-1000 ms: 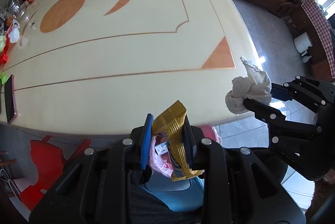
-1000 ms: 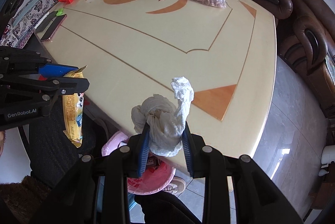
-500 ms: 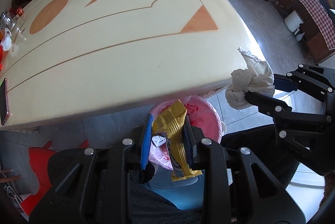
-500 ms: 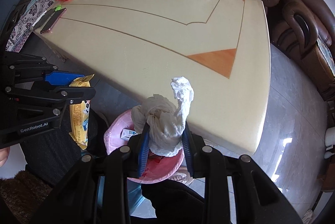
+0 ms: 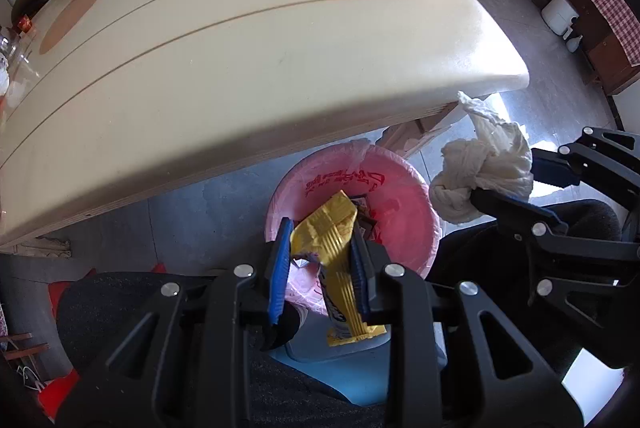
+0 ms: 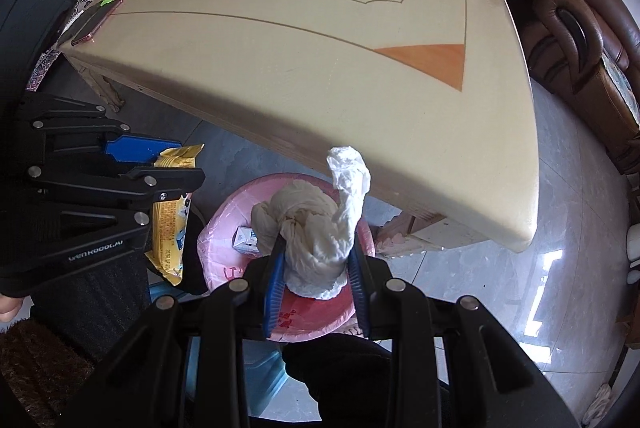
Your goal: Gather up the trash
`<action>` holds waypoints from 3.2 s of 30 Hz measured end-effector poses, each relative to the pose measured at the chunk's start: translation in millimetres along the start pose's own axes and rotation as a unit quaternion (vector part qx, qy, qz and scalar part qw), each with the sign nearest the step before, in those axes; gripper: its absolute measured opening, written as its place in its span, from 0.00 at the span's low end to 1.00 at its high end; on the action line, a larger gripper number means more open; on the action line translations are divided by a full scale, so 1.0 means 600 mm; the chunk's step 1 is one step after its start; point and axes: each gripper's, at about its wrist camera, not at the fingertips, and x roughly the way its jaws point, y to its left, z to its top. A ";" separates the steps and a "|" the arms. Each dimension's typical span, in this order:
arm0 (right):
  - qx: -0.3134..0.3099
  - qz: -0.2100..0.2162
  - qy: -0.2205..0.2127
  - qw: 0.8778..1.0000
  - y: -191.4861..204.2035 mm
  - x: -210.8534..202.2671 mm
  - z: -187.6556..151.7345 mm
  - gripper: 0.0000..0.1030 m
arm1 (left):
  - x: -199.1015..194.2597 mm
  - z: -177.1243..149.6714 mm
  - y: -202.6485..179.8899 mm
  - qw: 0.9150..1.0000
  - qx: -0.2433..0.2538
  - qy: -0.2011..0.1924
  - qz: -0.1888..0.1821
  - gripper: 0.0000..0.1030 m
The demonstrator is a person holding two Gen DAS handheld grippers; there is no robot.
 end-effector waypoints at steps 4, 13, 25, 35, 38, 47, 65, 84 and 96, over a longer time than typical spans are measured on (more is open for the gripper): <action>0.018 0.007 0.001 1.000 0.000 0.024 -0.019 0.28 | 0.033 -0.011 0.001 1.000 0.004 0.009 0.003 0.26; 0.077 0.020 0.012 0.997 -0.028 0.087 -0.054 0.28 | 0.108 -0.013 0.002 0.999 -0.001 0.037 0.004 0.26; 0.122 0.038 0.038 0.991 -0.035 0.185 -0.077 0.28 | 0.198 -0.020 0.004 0.997 -0.009 0.070 0.001 0.26; 0.144 0.054 0.069 0.986 -0.039 0.254 -0.093 0.28 | 0.251 -0.022 0.007 0.997 -0.017 0.080 0.000 0.26; 0.143 0.057 0.076 0.985 -0.039 0.269 -0.093 0.28 | 0.264 -0.022 0.002 0.996 -0.013 0.085 0.004 0.27; 0.140 0.065 0.095 0.983 -0.037 0.303 -0.099 0.29 | 0.278 -0.023 -0.001 0.995 -0.010 0.098 -0.005 0.33; 0.116 0.048 0.103 0.987 -0.025 0.322 -0.094 0.63 | 0.268 -0.028 0.014 0.996 -0.023 0.086 0.027 0.71; 0.130 0.010 0.072 0.989 -0.019 0.261 -0.090 0.87 | 0.206 -0.046 0.023 0.997 -0.062 0.046 0.031 0.72; 0.173 -0.034 0.035 0.984 -0.008 0.168 -0.116 0.88 | 0.086 -0.079 -0.003 0.995 -0.078 -0.045 0.037 0.72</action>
